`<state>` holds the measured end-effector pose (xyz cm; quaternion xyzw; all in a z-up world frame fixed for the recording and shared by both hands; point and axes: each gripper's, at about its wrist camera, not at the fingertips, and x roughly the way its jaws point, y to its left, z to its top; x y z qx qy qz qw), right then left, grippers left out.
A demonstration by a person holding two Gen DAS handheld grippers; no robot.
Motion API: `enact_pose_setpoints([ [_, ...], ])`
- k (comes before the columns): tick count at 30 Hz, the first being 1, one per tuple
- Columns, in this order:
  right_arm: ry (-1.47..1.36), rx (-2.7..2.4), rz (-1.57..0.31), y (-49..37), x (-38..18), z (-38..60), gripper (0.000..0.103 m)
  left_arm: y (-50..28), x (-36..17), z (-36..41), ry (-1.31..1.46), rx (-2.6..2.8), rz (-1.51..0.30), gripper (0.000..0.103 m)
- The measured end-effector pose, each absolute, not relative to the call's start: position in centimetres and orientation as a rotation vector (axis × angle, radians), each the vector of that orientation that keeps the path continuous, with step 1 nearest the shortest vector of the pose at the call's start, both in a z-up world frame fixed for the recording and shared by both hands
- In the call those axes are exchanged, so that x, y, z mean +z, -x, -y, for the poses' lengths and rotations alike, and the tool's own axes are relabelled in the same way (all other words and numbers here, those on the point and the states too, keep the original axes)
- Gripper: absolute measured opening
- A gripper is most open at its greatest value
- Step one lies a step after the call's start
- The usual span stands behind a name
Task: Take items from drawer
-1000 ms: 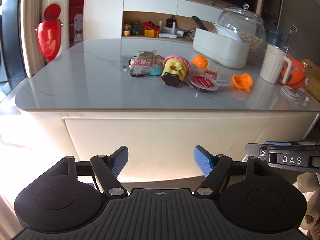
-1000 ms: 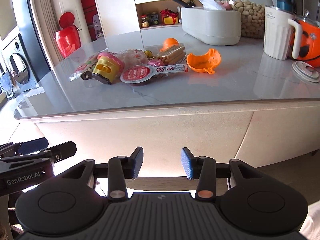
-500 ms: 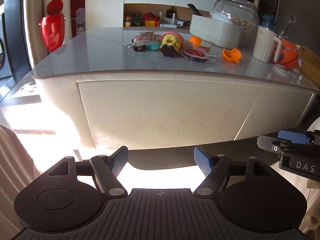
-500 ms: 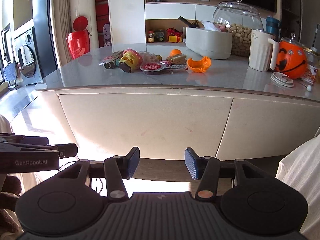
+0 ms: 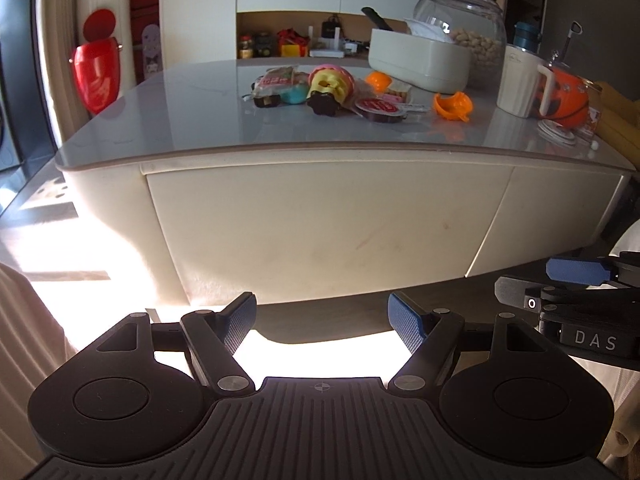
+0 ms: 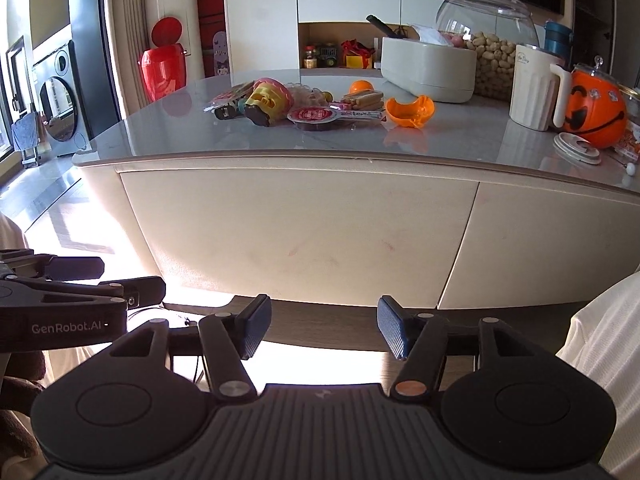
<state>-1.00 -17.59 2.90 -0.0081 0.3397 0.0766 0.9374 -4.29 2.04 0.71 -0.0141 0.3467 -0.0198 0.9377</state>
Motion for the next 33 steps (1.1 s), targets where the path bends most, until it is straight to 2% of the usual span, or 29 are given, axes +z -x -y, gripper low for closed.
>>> enact_pose_setpoints([
  [33, 0.013, 0.156, -0.707, 0.9, 2.8, 17.6, 0.060, 4.4, 0.6, -1.9, 0.036, -0.056, -0.724, 0.078],
])
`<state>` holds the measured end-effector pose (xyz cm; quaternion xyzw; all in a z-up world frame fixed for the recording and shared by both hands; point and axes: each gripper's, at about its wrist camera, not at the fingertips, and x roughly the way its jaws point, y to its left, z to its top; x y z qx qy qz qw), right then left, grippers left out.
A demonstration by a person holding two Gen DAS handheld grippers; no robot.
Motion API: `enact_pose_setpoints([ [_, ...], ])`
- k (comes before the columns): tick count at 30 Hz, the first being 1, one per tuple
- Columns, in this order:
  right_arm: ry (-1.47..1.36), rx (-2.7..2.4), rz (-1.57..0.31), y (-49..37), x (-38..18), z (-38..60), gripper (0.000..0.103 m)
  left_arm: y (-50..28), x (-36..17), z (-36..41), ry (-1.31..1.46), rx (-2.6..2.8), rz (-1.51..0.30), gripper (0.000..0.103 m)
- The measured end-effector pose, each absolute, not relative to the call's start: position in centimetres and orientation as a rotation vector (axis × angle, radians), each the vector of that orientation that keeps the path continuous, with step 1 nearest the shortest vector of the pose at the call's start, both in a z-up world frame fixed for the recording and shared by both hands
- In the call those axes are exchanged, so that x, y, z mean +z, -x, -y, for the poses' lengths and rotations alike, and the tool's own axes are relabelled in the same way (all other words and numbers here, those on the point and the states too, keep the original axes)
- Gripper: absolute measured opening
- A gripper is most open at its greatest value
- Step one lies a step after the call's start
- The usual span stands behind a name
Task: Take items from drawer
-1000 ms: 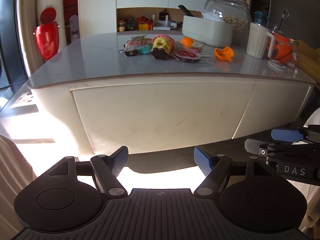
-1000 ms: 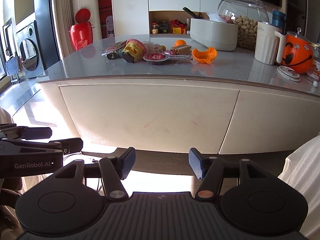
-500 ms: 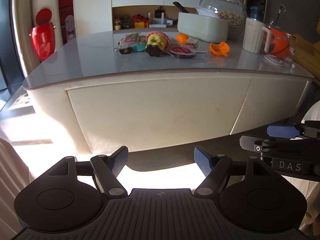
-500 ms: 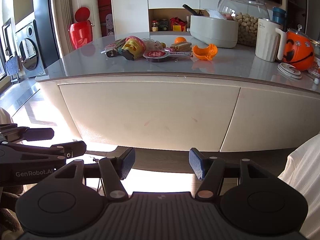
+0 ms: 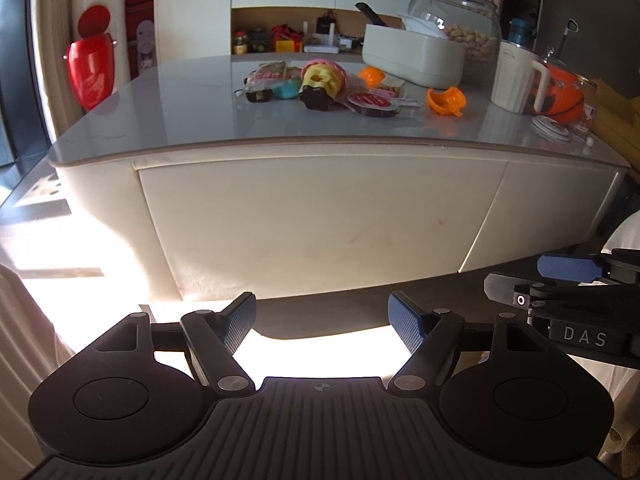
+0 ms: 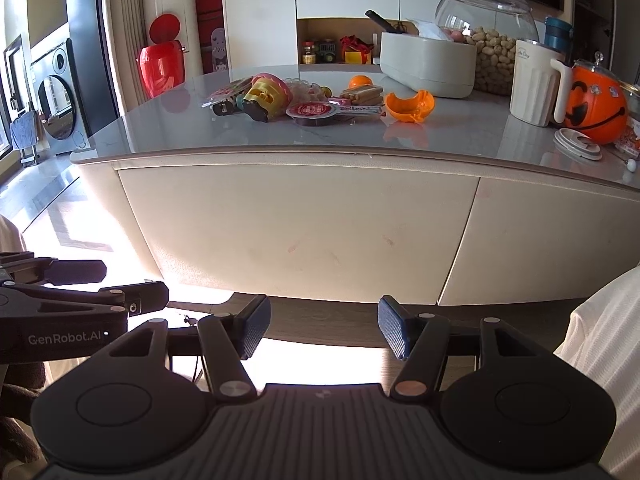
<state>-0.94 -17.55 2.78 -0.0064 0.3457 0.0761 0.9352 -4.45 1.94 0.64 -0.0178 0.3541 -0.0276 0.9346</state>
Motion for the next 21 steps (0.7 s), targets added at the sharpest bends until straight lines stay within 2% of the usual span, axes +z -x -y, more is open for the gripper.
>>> enact_pose_setpoints([
  [21, 0.006, 0.156, -0.710, 0.86, 2.76, 17.68, 0.060, 4.39, 0.63, -1.96, 0.038, -0.056, -0.725, 0.078],
])
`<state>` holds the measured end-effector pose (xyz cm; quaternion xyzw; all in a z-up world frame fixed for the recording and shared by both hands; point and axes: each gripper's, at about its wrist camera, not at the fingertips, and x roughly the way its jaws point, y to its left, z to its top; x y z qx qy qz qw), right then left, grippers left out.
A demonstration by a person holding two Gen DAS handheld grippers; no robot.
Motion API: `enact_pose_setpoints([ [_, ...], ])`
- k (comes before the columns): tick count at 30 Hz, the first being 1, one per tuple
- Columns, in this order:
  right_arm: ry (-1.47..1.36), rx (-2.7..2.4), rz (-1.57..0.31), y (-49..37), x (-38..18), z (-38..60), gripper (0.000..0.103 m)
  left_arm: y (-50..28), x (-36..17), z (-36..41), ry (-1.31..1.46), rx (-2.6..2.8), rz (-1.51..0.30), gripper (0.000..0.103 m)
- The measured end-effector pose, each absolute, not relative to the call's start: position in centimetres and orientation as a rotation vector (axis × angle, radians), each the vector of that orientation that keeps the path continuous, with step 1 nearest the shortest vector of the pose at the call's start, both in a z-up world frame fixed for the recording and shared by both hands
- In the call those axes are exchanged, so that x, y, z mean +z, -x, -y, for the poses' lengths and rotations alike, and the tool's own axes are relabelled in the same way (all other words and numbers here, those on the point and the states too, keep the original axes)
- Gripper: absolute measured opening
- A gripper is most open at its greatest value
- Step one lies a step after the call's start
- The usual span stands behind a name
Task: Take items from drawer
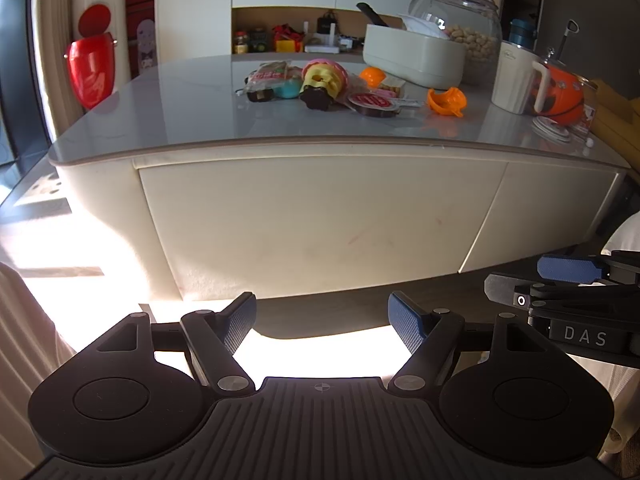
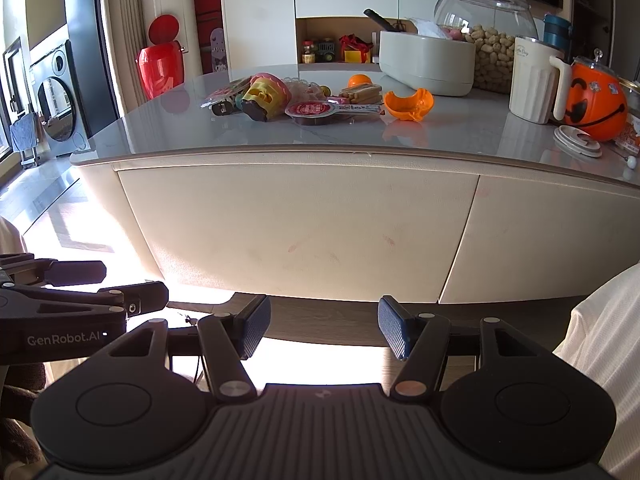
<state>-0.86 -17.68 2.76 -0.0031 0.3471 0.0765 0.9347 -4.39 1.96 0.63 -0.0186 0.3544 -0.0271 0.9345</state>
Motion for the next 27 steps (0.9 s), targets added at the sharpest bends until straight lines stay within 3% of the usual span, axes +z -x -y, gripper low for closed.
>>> enact_pose_setpoints([
  [27, 0.001, 0.152, -0.715, 0.98, 2.52, 17.72, 0.060, 4.38, 0.63, -2.03, 0.038, -0.057, -0.725, 0.078],
])
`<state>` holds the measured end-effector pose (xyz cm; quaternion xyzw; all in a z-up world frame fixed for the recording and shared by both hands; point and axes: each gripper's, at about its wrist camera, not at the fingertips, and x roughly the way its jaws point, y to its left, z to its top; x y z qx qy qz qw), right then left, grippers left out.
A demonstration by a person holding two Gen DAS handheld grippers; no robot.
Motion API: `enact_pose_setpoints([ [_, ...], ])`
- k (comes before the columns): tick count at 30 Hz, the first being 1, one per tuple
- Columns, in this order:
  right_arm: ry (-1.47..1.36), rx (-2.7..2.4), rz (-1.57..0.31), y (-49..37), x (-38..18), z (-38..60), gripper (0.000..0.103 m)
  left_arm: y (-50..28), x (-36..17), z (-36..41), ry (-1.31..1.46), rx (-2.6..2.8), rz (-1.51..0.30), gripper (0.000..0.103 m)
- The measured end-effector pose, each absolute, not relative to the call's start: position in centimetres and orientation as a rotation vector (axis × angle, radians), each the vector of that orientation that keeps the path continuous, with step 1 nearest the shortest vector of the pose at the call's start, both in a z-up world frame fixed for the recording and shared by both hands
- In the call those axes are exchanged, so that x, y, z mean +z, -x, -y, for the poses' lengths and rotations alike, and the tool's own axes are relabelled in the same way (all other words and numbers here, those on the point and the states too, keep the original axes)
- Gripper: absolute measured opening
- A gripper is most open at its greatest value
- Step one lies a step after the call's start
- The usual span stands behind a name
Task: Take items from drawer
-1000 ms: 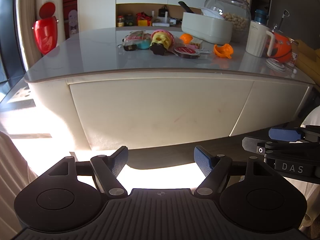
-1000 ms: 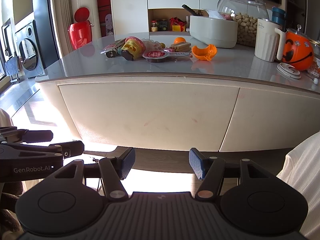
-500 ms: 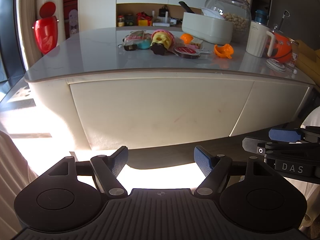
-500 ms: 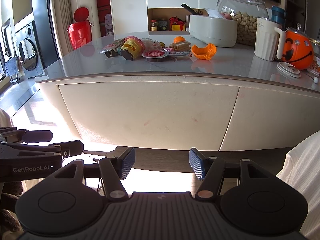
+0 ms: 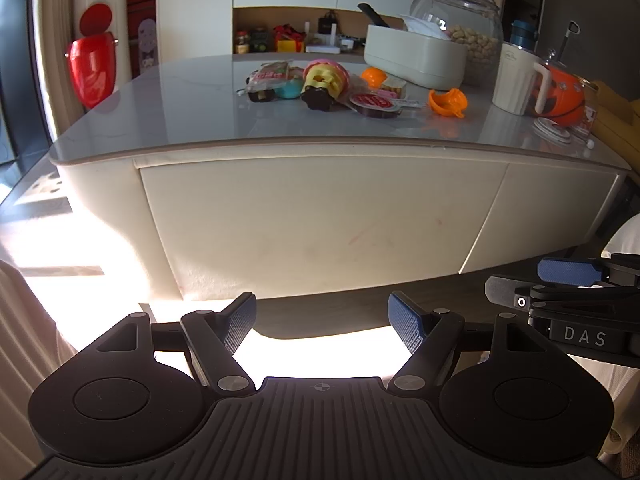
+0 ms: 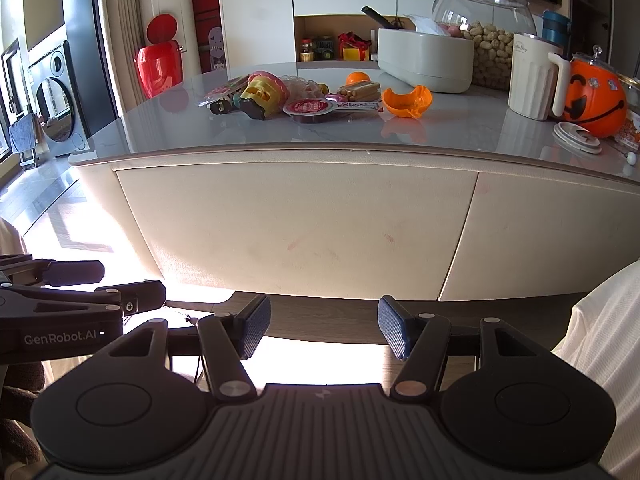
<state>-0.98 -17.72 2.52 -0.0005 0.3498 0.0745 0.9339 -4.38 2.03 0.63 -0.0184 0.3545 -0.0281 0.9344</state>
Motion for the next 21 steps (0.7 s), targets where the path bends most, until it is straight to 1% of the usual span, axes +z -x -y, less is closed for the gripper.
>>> enact_pose_setpoints([
  [21, -0.006, 0.148, -0.712, 1.19, 2.64, 17.67, 0.060, 4.37, 0.68, -2.11, 0.049, -0.046, -0.725, 0.078],
])
